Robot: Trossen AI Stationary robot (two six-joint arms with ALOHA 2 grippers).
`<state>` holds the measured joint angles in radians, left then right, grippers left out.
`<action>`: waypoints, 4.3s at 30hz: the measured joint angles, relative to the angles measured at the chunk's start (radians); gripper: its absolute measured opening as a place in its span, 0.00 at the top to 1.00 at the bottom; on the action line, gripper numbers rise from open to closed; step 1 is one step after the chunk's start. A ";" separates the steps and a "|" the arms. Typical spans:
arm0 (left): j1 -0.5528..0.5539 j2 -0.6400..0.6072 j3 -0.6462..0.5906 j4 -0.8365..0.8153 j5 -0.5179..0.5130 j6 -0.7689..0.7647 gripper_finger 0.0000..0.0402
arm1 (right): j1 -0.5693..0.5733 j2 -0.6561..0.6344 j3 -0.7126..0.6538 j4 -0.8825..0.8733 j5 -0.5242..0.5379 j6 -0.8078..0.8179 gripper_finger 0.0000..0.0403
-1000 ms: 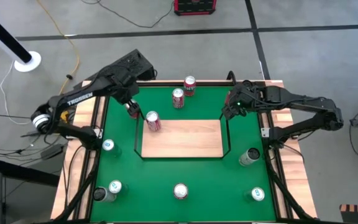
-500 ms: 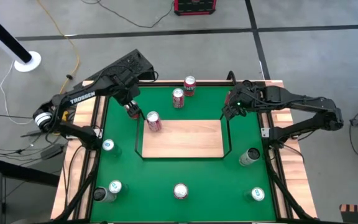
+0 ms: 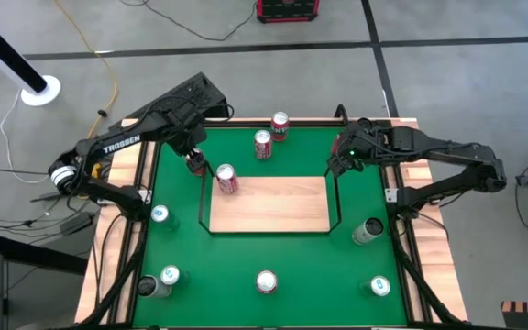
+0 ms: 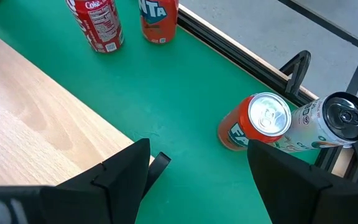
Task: Place canned beverage on shelf
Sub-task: Put the bottom left orange soda can on the shelf
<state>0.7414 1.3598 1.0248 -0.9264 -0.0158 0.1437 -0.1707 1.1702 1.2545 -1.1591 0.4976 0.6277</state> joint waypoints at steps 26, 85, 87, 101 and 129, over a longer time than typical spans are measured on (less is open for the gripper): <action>-0.026 -0.129 0.365 -0.053 -0.044 -0.017 0.31 | 0.000 0.000 0.000 0.000 0.000 -0.008 0.26; -0.525 0.605 0.984 -0.357 -0.101 -0.815 0.31 | 0.000 0.000 0.000 0.007 0.000 -0.056 0.26; -0.528 0.609 0.983 -0.359 -0.091 -0.839 0.31 | 0.000 0.000 0.000 0.008 0.000 -0.056 0.26; -0.540 0.607 0.983 -0.377 -0.096 -1.073 0.31 | 0.000 0.000 0.000 0.010 0.000 -0.109 0.26; -0.566 0.630 0.984 -0.413 -0.103 -1.315 0.31 | -0.002 0.000 0.000 0.067 0.000 -0.391 0.26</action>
<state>0.1749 1.9893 2.0087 -1.3392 -0.1186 -1.1715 -0.1726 1.1706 1.2545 -1.0918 0.4978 0.2365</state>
